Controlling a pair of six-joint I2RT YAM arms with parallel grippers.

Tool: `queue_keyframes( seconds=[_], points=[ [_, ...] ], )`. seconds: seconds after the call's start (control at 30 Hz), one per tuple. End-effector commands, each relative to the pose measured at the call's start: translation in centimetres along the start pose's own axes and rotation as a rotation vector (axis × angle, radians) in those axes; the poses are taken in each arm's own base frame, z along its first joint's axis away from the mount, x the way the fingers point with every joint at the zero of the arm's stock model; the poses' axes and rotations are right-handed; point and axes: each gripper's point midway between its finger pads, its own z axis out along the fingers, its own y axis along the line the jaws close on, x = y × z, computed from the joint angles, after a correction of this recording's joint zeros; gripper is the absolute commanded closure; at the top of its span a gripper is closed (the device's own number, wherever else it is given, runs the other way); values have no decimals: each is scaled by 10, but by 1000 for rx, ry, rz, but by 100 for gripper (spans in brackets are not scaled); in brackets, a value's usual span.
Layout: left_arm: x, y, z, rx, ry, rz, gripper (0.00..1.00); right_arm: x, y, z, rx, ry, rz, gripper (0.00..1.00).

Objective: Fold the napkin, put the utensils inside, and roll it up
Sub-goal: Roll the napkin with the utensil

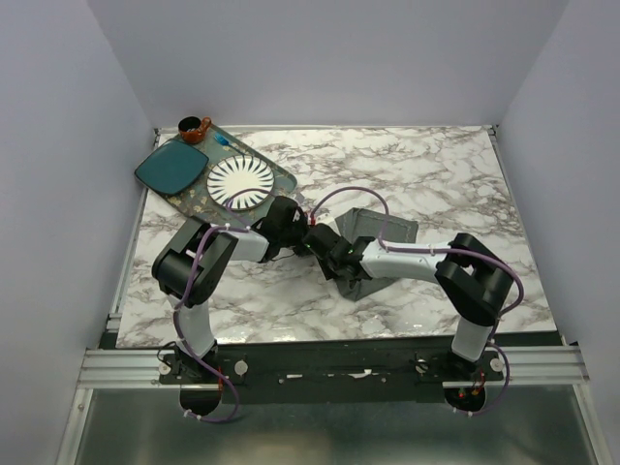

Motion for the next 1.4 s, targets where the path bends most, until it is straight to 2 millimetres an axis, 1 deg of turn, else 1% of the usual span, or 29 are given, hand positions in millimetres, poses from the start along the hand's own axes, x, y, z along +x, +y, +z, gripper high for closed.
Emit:
queue_keyframes(
  seconds=[0.0, 0.13, 0.23, 0.3, 0.33, 0.37, 0.4, 0.43, 0.47, 0.5, 0.57, 0.6, 0.63, 0.67, 0.7, 0.73, 0.77, 0.8, 0.83, 0.87, 0.9, 0.97, 1.0, 1.07, 1.1, 1.23, 1.27, 1.3, 1.37],
  points=[
    [20, 57, -1, -187, 45, -39, 100, 87, -26, 30, 106, 220, -38, 68],
    [18, 53, -3, -174, 44, -39, 100, 93, -23, 33, 88, 238, -43, 79],
    [8, 44, -8, -154, 12, 3, 100, 89, -14, 31, 32, 229, -37, 87],
    [-1, 33, -14, -143, -14, 37, 90, 84, -2, 27, -35, 221, -24, 91],
    [-8, 30, -17, -141, -26, 46, 77, 78, -1, 25, -62, 212, -3, 93],
    [-11, 26, -20, -135, -26, 62, 69, 76, 2, 23, -99, 213, 23, 94],
    [-18, 17, -25, -114, -41, 73, 63, 74, 12, 20, -174, 223, 52, 96],
    [-24, 13, -29, -104, -50, 81, 54, 70, 11, 20, -200, 222, 79, 98],
    [-29, 10, -33, -98, -53, 89, 50, 70, 13, 19, -233, 226, 98, 99],
    [-33, 3, -38, -81, -60, 95, 48, 66, 25, 16, -319, 225, 123, 99],
    [-35, -2, -45, -62, -49, 94, 47, 63, 25, 15, -387, 217, 186, 99],
    [-37, -10, -53, -34, -55, 100, 46, 64, 32, 12, -459, 216, 212, 100],
    [-37, -12, -56, -28, -55, 102, 45, 63, 26, 14, -486, 217, 257, 99],
    [-34, -10, -61, -32, -48, 99, 44, 64, 28, 13, -526, 224, 289, 100],
    [-34, -17, -68, -13, -53, 107, 44, 57, 37, 10, -610, 203, 308, 100],
    [-31, -18, -71, -11, -53, 110, 42, 62, 32, 10, -632, 216, 341, 99],
    [-26, -12, -75, -31, -42, 100, 40, 61, 33, 9, -673, 219, 355, 99],
    [-25, -15, -80, -23, -45, 108, 33, 58, 39, 3, -741, 224, 376, 100],
    [-24, -12, -82, -39, -50, 118, 20, 61, 36, 6, -756, 240, 405, 100],
    [-16, -1, -85, -82, -35, 98, 19, 62, 35, 6, -776, 250, 422, 99],
    [-16, -2, -88, -73, -43, 102, 19, 60, 38, 2, -818, 254, 434, 100],
    [-11, 2, -85, -75, -36, 89, 20, 65, 34, 6, -842, 276, 465, 99],
    [-8, 9, -80, -91, -18, 66, 21, 64, 35, 5, -874, 280, 480, 99],
    [-10, 3, -71, -55, -11, 31, 24, 68, 30, 10, -885, 296, 508, 100],
    [-7, 7, -63, -58, 10, 13, 26, 66, 29, 10, -900, 296, 519, 99],
    [-6, -2, -52, -21, 28, -6, 45, 68, 19, 18, -886, 315, 566, 99],
    [-10, -11, -52, 18, 11, 5, 55, 67, 18, 20, -889, 323, 574, 99],
    [-5, -12, -54, 30, 15, 2, 60, 70, 18, 22, -893, 343, 579, 99],
    [-6, -18, -58, 51, -10, 16, 65, 70, 15, 26, -885, 348, 587, 99]
  ],
)
